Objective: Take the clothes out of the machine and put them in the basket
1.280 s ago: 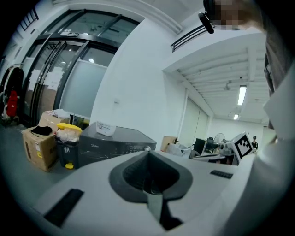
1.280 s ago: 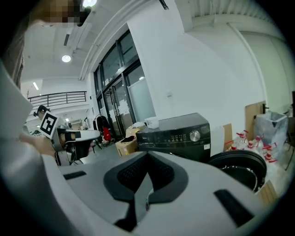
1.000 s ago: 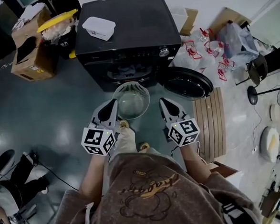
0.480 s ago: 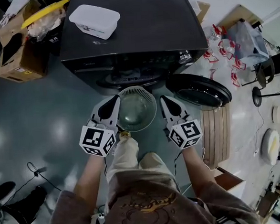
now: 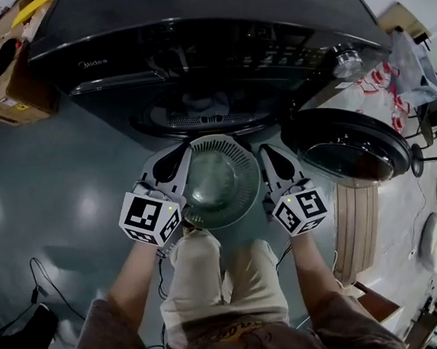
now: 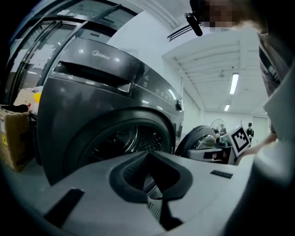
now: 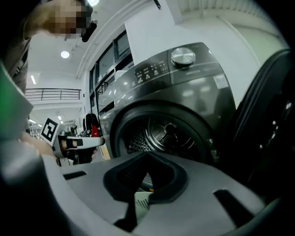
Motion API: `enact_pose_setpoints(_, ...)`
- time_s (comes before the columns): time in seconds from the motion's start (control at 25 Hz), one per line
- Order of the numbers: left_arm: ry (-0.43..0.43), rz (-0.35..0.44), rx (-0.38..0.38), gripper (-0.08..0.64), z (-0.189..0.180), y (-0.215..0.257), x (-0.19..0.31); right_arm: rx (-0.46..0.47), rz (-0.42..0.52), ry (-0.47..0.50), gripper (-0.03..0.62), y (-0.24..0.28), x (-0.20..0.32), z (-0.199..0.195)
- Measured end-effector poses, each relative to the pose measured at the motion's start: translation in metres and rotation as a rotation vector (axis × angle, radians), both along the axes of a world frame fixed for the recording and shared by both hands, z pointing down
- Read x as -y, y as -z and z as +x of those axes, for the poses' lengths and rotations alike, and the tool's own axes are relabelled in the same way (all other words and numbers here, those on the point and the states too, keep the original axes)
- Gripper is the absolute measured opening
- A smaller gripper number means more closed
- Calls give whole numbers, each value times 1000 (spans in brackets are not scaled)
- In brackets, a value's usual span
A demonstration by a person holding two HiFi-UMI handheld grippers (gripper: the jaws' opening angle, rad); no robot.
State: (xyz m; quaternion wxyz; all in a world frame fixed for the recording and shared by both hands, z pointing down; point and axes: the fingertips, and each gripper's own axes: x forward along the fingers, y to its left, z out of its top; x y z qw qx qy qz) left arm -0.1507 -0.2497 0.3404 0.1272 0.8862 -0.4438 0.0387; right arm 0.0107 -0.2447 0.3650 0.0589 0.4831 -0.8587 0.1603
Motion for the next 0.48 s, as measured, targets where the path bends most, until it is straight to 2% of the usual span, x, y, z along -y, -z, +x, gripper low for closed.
enact_pose_setpoints(0.24,-16,45,-21,3,15,-55,4,8,38,37,-4,-66,0,-1)
enact_pose_setpoints(0.48,-18,103,-14,5,27,-91,-3,6,97,48,-4,-105,-5,6)
